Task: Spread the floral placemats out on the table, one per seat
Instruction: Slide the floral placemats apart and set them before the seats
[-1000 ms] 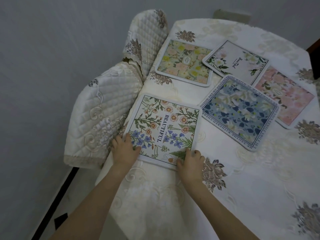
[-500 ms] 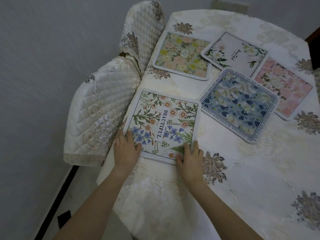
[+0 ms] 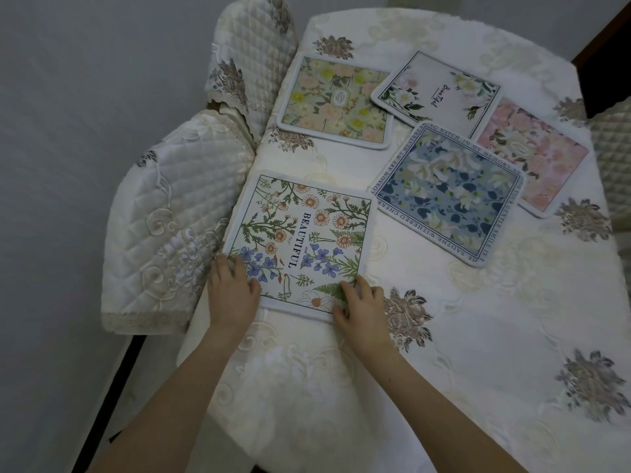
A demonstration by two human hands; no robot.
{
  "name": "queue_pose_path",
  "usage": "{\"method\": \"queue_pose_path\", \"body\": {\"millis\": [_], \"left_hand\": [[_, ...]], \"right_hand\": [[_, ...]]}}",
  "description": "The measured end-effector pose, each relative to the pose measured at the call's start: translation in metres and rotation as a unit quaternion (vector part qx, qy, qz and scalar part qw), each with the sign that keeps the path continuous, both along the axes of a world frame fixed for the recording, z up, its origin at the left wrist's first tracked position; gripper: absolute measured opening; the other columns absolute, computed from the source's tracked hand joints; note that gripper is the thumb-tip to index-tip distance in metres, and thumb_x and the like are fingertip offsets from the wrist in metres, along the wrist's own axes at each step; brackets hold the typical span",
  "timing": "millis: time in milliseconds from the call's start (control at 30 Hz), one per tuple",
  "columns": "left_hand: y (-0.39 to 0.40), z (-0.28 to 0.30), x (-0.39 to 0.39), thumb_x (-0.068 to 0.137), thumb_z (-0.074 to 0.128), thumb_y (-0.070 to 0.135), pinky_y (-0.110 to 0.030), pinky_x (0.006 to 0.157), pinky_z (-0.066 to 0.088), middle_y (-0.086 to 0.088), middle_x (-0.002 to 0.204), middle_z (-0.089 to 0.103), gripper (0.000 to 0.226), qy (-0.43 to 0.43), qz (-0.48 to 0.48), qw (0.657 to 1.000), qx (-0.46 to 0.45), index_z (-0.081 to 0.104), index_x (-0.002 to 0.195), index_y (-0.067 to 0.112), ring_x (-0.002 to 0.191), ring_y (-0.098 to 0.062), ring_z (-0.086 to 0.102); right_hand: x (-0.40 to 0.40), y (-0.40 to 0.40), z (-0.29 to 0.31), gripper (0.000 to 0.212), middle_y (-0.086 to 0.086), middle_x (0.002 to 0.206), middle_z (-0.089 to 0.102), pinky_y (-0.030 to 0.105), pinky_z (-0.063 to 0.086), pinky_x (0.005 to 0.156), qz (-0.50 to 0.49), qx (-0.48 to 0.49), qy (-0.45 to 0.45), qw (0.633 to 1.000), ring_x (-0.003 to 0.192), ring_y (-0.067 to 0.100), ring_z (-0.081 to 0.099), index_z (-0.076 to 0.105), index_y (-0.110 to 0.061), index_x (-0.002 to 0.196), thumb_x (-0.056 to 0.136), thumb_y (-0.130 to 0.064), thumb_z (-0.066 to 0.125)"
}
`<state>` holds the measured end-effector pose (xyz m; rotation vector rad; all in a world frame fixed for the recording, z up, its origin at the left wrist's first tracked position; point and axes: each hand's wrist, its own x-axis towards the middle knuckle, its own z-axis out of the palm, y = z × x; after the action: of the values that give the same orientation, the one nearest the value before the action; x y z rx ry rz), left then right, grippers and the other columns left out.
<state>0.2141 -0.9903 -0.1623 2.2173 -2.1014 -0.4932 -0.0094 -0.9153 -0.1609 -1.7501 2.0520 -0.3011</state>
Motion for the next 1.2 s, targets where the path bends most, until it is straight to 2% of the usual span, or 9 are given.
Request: {"method": "queue_pose_path", "body": {"millis": [100, 233, 333, 533, 667, 767, 867, 1000, 1200], "left_hand": [[0.003, -0.002, -0.004, 0.092, 0.047, 0.016, -0.046, 0.116, 0.019, -0.030, 0.146, 0.031, 0.052, -0.001, -0.016, 1.000, -0.005, 0.034, 0.138, -0.004, 0.137, -0.042, 0.024], [-0.006, 0.002, -0.022, 0.091, 0.048, 0.009, -0.045, 0.108, 0.034, -0.024, 0.136, 0.044, 0.041, 0.047, -0.064, 0.997, -0.024, 0.045, 0.129, -0.005, 0.128, -0.037, 0.038], [-0.022, 0.011, -0.052, 0.092, 0.048, 0.014, -0.044, 0.105, 0.034, -0.021, 0.136, 0.047, 0.041, 0.062, -0.110, 0.992, -0.030, 0.046, 0.130, 0.000, 0.126, -0.034, 0.040], [-0.069, 0.029, -0.138, 0.089, 0.056, 0.022, -0.042, 0.102, 0.037, -0.014, 0.135, 0.048, 0.048, 0.111, -0.213, 0.970, -0.049, 0.043, 0.133, 0.006, 0.124, -0.030, 0.041], [-0.108, 0.029, -0.200, 0.088, 0.057, 0.026, -0.043, 0.101, 0.037, -0.015, 0.135, 0.046, 0.054, 0.143, -0.254, 0.957, -0.014, 0.039, 0.136, 0.008, 0.122, -0.032, 0.039], [-0.136, 0.020, -0.238, 0.087, 0.059, 0.030, -0.043, 0.100, 0.037, -0.016, 0.135, 0.045, 0.059, 0.142, -0.279, 0.950, 0.009, 0.037, 0.137, 0.008, 0.121, -0.033, 0.039], [-0.159, 0.009, -0.266, 0.082, 0.065, 0.037, -0.043, 0.094, 0.038, -0.020, 0.129, 0.048, 0.066, 0.105, -0.278, 0.955, 0.013, 0.037, 0.133, 0.006, 0.116, -0.036, 0.041], [-0.175, -0.006, -0.288, 0.077, 0.065, 0.051, -0.043, 0.092, 0.034, -0.022, 0.125, 0.045, 0.080, 0.035, -0.259, 0.965, 0.002, 0.034, 0.131, 0.002, 0.114, -0.037, 0.039], [-0.172, -0.007, -0.303, 0.070, 0.073, 0.046, -0.043, 0.092, 0.035, -0.022, 0.124, 0.043, 0.075, 0.082, -0.211, 0.974, 0.002, 0.042, 0.126, 0.006, 0.115, -0.036, 0.035]], "right_hand": [[0.000, 0.000, 0.000, 0.039, 0.010, 0.139, 0.040, 0.041, 0.043, 0.094, 0.007, 0.012, 0.008, 1.000, 0.111, 0.029, 0.034, 0.044, -0.017, 0.127, 0.091, -0.030, 0.049], [-0.010, -0.003, 0.006, 0.038, 0.011, 0.136, 0.045, 0.040, 0.041, 0.094, 0.019, 0.009, 0.008, 1.000, 0.112, 0.031, 0.040, 0.047, -0.013, 0.125, 0.090, -0.026, 0.049], [-0.033, -0.014, 0.015, 0.041, 0.012, 0.141, 0.044, 0.041, 0.040, 0.096, -0.004, 0.003, 0.029, 1.000, 0.117, 0.033, 0.044, 0.045, -0.012, 0.129, 0.091, -0.028, 0.048], [-0.107, -0.033, 0.031, 0.046, 0.016, 0.146, 0.040, 0.043, 0.036, 0.103, -0.127, -0.033, 0.032, 0.991, 0.128, 0.034, 0.039, 0.044, -0.010, 0.134, 0.093, -0.027, 0.049], [-0.156, -0.043, 0.028, 0.046, 0.018, 0.142, 0.041, 0.042, 0.035, 0.106, -0.227, -0.045, -0.016, 0.973, 0.130, 0.035, 0.037, 0.044, -0.007, 0.133, 0.091, -0.022, 0.054], [-0.187, -0.049, 0.019, 0.043, 0.021, 0.131, 0.046, 0.044, 0.040, 0.097, -0.279, -0.038, -0.020, 0.959, 0.120, 0.038, 0.041, 0.046, -0.007, 0.127, 0.088, -0.022, 0.056], [-0.211, -0.056, 0.005, 0.048, 0.023, 0.129, 0.045, 0.046, 0.039, 0.091, -0.321, -0.006, 0.008, 0.947, 0.116, 0.039, 0.039, 0.042, -0.010, 0.128, 0.088, -0.032, 0.055], [-0.225, -0.064, -0.012, 0.054, 0.020, 0.122, 0.047, 0.041, 0.035, 0.082, -0.355, 0.003, 0.015, 0.935, 0.109, 0.036, 0.038, 0.039, -0.016, 0.131, 0.086, -0.040, 0.054], [-0.236, -0.061, -0.020, 0.050, 0.021, 0.126, 0.045, 0.039, 0.032, 0.088, -0.368, -0.038, -0.026, 0.929, 0.111, 0.035, 0.034, 0.046, -0.013, 0.127, 0.084, -0.035, 0.059]]}}
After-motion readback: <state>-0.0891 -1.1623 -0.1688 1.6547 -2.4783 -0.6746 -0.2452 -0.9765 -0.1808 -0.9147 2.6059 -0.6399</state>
